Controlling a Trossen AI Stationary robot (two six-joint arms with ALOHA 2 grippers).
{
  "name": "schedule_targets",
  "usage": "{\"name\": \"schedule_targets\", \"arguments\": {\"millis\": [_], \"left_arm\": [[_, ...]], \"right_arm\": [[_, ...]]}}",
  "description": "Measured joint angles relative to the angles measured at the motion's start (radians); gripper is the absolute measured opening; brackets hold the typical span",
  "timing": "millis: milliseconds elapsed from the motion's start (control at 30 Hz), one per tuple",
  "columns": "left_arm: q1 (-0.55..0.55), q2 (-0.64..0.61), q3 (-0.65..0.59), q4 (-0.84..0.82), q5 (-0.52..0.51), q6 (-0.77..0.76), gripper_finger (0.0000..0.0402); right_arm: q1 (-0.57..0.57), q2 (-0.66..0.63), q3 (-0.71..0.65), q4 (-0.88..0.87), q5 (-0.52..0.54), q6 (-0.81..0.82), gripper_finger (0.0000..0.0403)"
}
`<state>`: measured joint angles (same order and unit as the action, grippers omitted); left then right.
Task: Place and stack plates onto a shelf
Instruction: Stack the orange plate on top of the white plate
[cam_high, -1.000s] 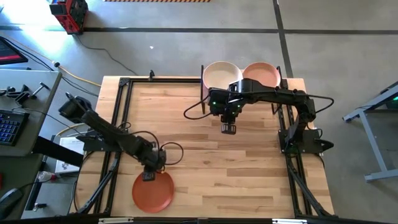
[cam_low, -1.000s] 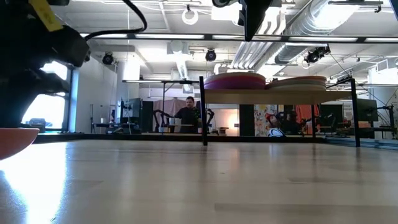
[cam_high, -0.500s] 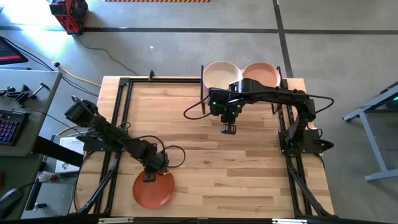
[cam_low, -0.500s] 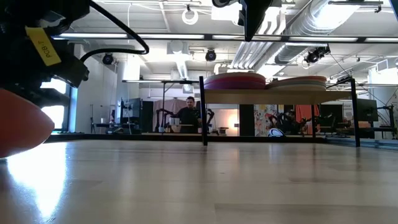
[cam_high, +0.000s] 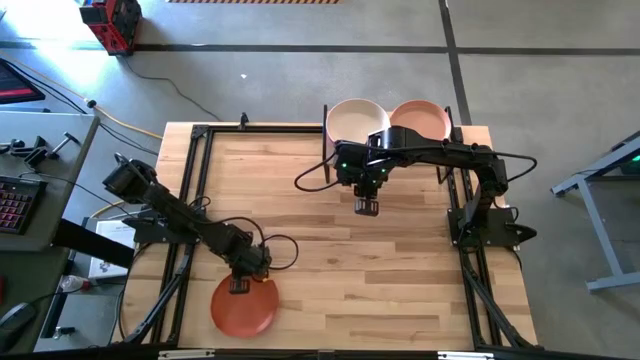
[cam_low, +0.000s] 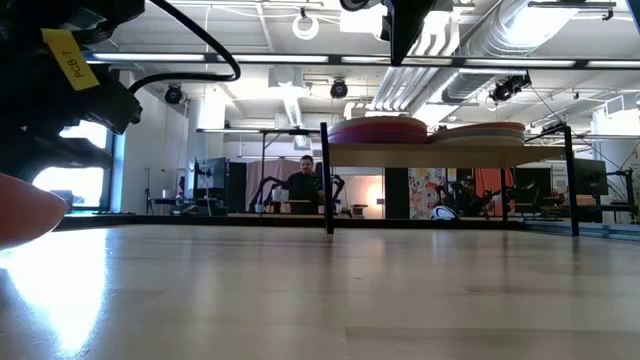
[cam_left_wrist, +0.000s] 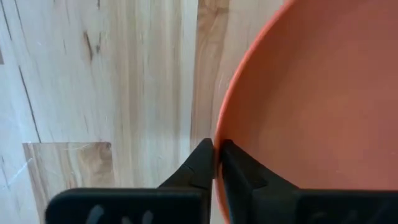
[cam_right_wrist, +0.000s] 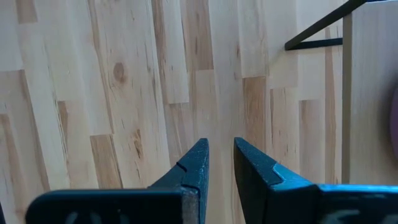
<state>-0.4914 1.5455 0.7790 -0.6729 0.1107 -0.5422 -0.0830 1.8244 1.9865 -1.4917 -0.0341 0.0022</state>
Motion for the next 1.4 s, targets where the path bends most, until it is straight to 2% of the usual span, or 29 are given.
{"name": "schedule_targets", "arguments": {"millis": [400, 600, 733, 967, 1167, 1400], "left_arm": [[-0.001, -0.027, -0.002, -0.009, -0.009, -0.004, 0.0002], [0.000, -0.089, -0.006, -0.034, -0.082, -0.017, 0.0000], [0.000, -0.112, -0.005, -0.068, -0.123, -0.036, 0.0000], [0.005, -0.128, -0.005, -0.110, -0.174, -0.150, 0.0000], [0.010, -0.138, 0.000, -0.121, -0.230, -0.285, 0.0000], [0.027, -0.138, 0.077, -0.199, -0.332, -0.353, 0.0000]], "right_arm": [[0.001, 0.000, 0.000, -0.001, -0.002, 0.131, 0.0051], [0.008, 0.000, 0.000, 0.009, -0.001, 0.134, 0.0056], [0.010, 0.000, 0.000, 0.038, 0.009, 0.169, 0.0075], [0.010, 0.000, 0.000, 0.103, 0.026, 0.289, 0.0108], [0.023, 0.000, 0.000, 0.114, 0.034, 0.428, 0.0110], [0.085, 0.004, -0.015, 0.146, 0.091, 0.470, 0.0110]]}}
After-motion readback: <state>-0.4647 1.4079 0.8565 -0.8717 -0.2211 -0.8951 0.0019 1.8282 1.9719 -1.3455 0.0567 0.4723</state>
